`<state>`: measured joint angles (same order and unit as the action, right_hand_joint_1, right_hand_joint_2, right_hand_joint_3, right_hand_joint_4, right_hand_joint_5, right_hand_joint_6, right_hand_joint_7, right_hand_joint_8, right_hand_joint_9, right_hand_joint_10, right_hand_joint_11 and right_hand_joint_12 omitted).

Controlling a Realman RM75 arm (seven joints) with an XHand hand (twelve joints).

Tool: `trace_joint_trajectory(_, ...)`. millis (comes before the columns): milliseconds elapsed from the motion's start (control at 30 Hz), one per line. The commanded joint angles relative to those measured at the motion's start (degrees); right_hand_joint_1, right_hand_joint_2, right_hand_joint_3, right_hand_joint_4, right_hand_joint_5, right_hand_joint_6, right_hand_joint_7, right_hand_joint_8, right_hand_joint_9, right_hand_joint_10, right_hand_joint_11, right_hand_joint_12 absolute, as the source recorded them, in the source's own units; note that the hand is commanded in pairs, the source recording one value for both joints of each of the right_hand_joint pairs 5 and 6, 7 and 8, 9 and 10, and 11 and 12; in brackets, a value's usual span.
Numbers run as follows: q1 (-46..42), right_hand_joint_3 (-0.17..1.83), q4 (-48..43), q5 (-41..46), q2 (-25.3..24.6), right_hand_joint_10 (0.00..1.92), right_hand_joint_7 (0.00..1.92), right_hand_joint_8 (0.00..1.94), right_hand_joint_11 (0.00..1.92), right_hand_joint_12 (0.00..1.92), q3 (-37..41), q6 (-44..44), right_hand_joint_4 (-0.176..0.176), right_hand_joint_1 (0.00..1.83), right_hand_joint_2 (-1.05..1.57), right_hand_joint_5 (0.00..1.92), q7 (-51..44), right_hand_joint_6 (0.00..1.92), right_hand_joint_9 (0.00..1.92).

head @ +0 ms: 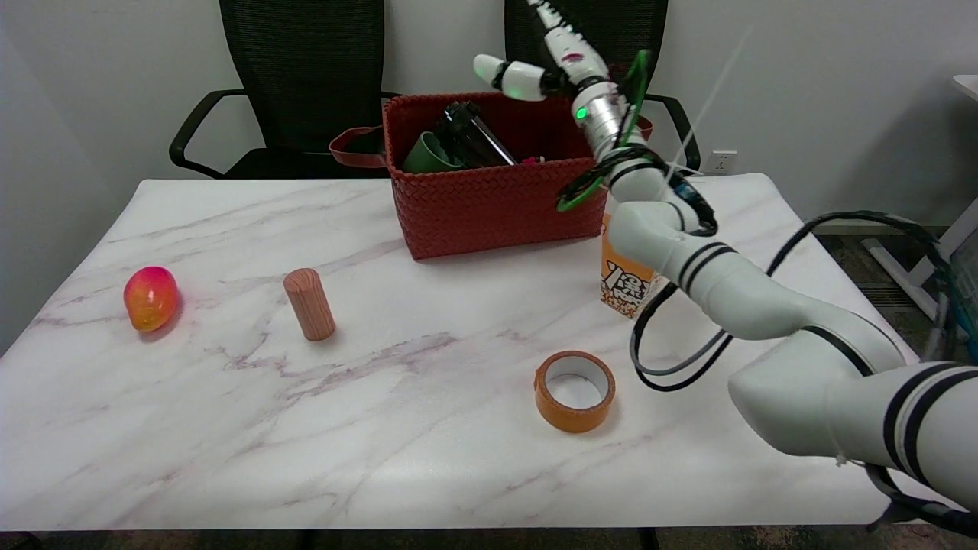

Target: Place the black water bottle into the brown storage basket.

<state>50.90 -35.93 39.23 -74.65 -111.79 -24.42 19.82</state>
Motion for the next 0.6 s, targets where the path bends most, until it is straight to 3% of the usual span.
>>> trace_joint_trajectory(33, -22.4, 0.34, -36.7, 25.1, 16.3, 0.00, 0.00, 0.00, 0.12, 0.12, 14.5, 1.3, 0.000, 0.46, 0.73, 0.00, -10.1, 0.00, 0.00)
trace_joint_trajectory(233, -32.1, 0.16, -44.0, 27.9, 17.2, 0.00, 0.00, 0.00, 0.14, 0.14, 22.3, 1.0, 0.000, 0.49, 0.74, 0.00, -10.8, 0.00, 0.00)
trace_joint_trajectory(400, -38.3, 0.12, -48.6, 27.9, 17.2, 0.01, 0.00, 0.00, 0.15, 0.15, 28.2, 1.0, 0.000, 0.50, 0.75, 0.00, -10.7, 0.00, 0.01)
trace_joint_trajectory(600, -43.8, 0.10, -50.5, 27.6, 16.8, 0.01, 0.00, 0.00, 0.16, 0.16, 29.4, -1.2, 0.000, 0.50, 0.76, 0.00, -10.4, 0.00, 0.01)
